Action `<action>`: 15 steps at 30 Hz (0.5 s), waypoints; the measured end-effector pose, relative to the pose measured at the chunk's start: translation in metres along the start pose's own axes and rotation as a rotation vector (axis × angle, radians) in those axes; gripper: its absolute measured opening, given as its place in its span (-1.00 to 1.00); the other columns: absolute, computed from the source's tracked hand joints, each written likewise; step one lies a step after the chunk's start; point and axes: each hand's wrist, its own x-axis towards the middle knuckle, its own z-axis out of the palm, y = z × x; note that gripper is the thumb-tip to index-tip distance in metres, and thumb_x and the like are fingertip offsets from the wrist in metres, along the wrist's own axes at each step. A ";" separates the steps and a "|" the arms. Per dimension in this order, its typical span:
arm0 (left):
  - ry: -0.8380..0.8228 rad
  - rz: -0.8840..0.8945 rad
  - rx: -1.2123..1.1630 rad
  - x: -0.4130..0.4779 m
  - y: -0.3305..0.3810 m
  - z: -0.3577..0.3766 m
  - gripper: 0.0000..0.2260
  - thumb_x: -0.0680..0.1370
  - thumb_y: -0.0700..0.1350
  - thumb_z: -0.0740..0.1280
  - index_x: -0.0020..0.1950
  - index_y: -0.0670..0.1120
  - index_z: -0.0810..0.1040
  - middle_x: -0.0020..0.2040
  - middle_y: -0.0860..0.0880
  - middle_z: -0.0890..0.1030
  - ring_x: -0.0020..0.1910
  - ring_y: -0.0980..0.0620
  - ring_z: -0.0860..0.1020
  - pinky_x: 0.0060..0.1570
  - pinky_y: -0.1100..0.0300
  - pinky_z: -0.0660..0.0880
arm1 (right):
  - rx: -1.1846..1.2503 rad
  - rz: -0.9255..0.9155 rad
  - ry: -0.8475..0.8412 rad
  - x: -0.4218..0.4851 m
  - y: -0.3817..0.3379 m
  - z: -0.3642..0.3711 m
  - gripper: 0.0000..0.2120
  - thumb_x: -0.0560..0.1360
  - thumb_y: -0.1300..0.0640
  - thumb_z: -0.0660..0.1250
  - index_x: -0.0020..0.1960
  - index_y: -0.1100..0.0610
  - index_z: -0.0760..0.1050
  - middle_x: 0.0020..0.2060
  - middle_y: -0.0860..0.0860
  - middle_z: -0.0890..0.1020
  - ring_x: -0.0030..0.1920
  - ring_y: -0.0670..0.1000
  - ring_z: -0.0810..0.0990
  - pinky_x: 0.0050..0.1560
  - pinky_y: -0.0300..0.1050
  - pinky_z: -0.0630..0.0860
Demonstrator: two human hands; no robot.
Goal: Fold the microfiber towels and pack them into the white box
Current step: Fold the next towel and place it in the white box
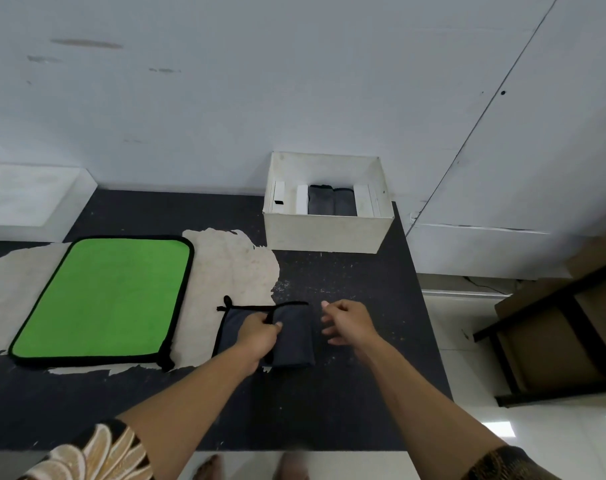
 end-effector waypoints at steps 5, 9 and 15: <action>0.235 0.234 0.195 0.003 0.000 -0.020 -0.85 0.63 -0.09 0.20 0.04 -0.12 0.51 -0.06 -0.05 0.57 0.02 -0.11 0.55 -0.10 0.09 0.43 | -0.028 0.070 -0.005 0.001 0.013 -0.001 -0.80 0.57 -0.02 0.35 -0.01 0.12 0.56 -0.09 0.06 0.68 -0.21 0.00 0.67 -0.34 -0.19 0.56; 0.283 0.169 0.393 0.018 -0.015 -0.048 -0.82 0.62 -0.09 0.20 0.12 -0.14 0.50 0.03 -0.12 0.60 0.04 -0.17 0.56 -0.11 0.12 0.38 | -0.075 0.084 -0.028 0.002 0.019 0.005 -0.82 0.58 -0.01 0.35 0.00 0.12 0.55 -0.09 0.05 0.67 -0.17 0.00 0.66 -0.30 -0.17 0.58; 0.220 0.110 0.549 0.031 -0.044 -0.070 -0.83 0.59 -0.10 0.24 0.12 -0.12 0.53 0.06 -0.13 0.63 -0.02 -0.09 0.55 -0.15 0.15 0.38 | -0.185 0.076 -0.057 0.002 0.023 0.011 -0.85 0.59 0.02 0.33 0.01 0.11 0.54 -0.08 0.04 0.66 -0.13 0.01 0.67 -0.23 -0.13 0.64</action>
